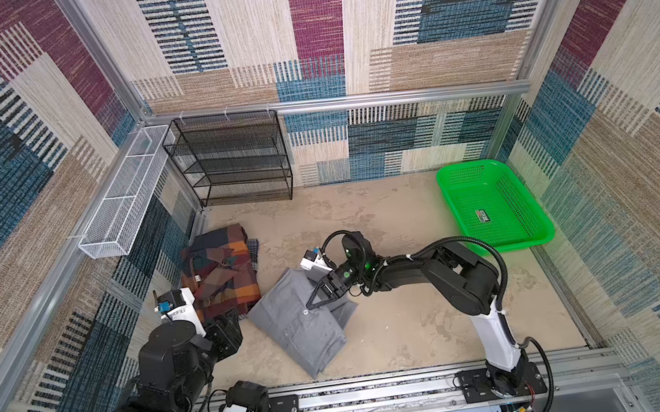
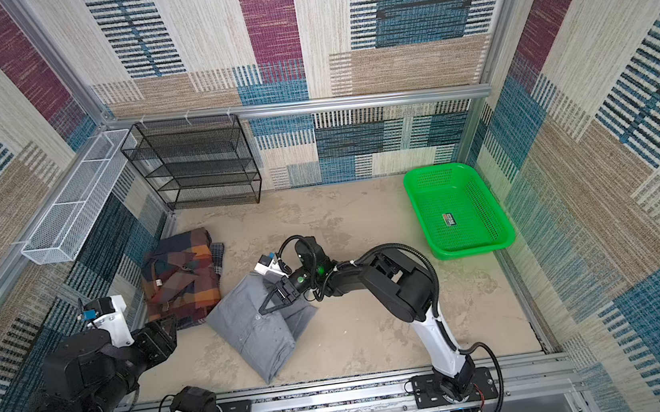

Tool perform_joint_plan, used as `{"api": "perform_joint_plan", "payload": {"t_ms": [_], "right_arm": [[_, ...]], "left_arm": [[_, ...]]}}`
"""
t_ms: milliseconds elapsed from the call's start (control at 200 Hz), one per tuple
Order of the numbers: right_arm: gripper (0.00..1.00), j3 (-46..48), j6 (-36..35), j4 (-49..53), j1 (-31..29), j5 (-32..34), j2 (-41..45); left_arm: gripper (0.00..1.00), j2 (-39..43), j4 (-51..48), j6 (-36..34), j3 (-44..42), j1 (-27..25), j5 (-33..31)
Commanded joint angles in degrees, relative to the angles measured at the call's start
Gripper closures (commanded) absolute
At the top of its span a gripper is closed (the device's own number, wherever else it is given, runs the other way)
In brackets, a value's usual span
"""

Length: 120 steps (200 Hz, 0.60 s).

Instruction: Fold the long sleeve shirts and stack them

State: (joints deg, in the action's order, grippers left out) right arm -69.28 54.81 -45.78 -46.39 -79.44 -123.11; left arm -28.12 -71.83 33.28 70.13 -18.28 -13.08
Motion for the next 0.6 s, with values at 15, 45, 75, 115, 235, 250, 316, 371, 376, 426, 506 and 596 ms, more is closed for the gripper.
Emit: {"api": "perform_joint_plan", "payload": {"t_ms": [15, 45, 75, 115, 235, 250, 316, 371, 376, 426, 506, 596], "right_arm": [[1.0, 0.9, 11.1, -17.9, 0.1, -1.3, -1.9], [1.0, 0.9, 12.0, -19.5, 0.2, -1.4, -2.3], [1.0, 0.8, 11.7, -19.1, 0.3, -1.4, -2.6], [1.0, 0.5, 10.9, -17.8, 0.6, -1.3, -3.3], [1.0, -0.8, 11.2, -18.2, 1.2, -1.8, -6.5], [1.0, -1.2, 11.2, -18.1, 1.4, -1.8, -6.8], [1.0, -1.9, 11.5, -17.8, 2.2, -1.8, -8.0], [1.0, -2.0, 11.1, -17.3, 3.2, -1.8, -8.4], [1.0, -2.0, 11.0, -17.3, 3.3, -1.7, -8.4], [1.0, -1.6, 9.8, -16.6, 4.1, -1.4, -8.2], [1.0, -4.6, -2.2, -0.8, 4.8, -1.0, -7.8], [1.0, -10.7, -19.3, 22.8, 4.6, 0.7, -8.2]], "left_arm": [[0.42, -0.3, -0.2, 1.6, -0.5, 0.0, 0.1], [0.41, -0.3, -0.2, 1.7, -0.6, 0.0, 0.2], [0.41, -0.4, -0.2, 1.7, -0.7, 0.0, 0.2], [0.41, -0.4, -0.3, 1.8, -0.8, 0.0, 0.3], [0.41, -0.4, -0.4, 2.2, -1.2, 0.0, 0.6], [0.42, -0.4, -0.4, 2.1, -1.2, 0.0, 0.6], [0.41, -0.6, -0.4, 2.3, -1.4, 0.0, 0.7], [0.42, -0.7, -0.5, 2.3, -1.4, 0.0, 0.8], [0.41, -0.8, -0.6, 2.3, -1.4, 0.0, 0.7], [0.42, -0.9, -0.7, 2.3, -1.2, 0.0, 0.9], [0.42, -0.8, -0.9, 2.4, -1.5, 0.0, 0.8], [0.42, -1.0, -0.9, 2.4, -2.1, 0.0, 0.8]]}}
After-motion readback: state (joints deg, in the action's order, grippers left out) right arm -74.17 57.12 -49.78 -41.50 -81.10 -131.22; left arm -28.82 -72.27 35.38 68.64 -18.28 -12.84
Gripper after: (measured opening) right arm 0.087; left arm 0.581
